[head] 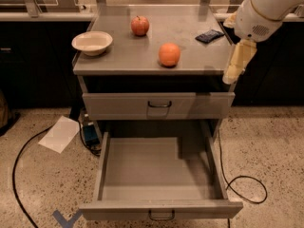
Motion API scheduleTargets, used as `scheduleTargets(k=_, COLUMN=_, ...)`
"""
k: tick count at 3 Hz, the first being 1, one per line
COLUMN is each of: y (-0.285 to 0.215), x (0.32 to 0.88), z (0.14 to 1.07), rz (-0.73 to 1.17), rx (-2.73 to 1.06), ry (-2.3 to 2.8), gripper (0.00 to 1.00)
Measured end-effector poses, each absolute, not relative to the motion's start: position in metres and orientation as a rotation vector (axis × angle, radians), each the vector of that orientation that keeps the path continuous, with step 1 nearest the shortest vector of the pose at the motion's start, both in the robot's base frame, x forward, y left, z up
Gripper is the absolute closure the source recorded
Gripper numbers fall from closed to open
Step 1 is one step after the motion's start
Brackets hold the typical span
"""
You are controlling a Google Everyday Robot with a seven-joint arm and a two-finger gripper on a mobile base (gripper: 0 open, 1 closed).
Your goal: Place orange into middle drawer
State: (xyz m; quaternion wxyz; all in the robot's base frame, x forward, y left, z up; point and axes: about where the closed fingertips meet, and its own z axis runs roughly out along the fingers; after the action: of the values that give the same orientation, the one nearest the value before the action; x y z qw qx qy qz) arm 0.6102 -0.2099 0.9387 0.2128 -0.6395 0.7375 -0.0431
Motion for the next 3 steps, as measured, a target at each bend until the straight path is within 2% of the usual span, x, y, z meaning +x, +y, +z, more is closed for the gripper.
scheduleTargets(k=1, y=-0.182, x=0.672, z=0.929, rz=-0.059, rx=-1.804, ry=1.944, gripper=0.00)
scheduleTargets(k=3, y=-0.164, x=0.692, z=0.925, rz=-0.046, rx=-1.835, ry=1.881, gripper=0.00)
